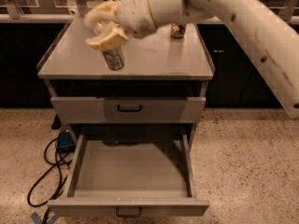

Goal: Pick redbull can from middle drawer and place on counter

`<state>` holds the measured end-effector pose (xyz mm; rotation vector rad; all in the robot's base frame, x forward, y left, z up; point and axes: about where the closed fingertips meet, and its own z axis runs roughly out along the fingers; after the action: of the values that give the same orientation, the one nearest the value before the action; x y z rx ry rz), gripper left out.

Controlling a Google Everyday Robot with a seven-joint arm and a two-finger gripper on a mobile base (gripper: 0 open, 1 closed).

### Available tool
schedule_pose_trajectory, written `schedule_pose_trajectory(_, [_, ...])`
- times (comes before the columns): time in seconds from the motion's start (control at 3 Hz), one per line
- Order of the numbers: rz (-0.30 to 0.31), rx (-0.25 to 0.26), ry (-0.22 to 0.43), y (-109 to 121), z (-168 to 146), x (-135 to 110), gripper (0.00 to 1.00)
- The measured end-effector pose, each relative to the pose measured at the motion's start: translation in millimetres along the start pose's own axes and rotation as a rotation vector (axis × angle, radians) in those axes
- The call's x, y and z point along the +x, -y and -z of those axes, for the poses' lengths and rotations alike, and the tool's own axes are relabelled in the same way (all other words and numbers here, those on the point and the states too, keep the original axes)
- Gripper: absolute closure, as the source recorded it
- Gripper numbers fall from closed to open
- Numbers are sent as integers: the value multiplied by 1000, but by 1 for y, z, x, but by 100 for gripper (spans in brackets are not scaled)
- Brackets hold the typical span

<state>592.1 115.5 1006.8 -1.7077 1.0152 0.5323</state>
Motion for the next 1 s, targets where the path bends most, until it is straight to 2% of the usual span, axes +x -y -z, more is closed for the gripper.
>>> schedule_pose_trajectory(0.33, [48,-96,-42,25,-7,-16,100])
schedule_pose_trajectory(0.67, [58,-201,-52,43,-39,-2,100])
schedule_pose_trajectory(1.0, [65,-237,-25,66,-77,6,100])
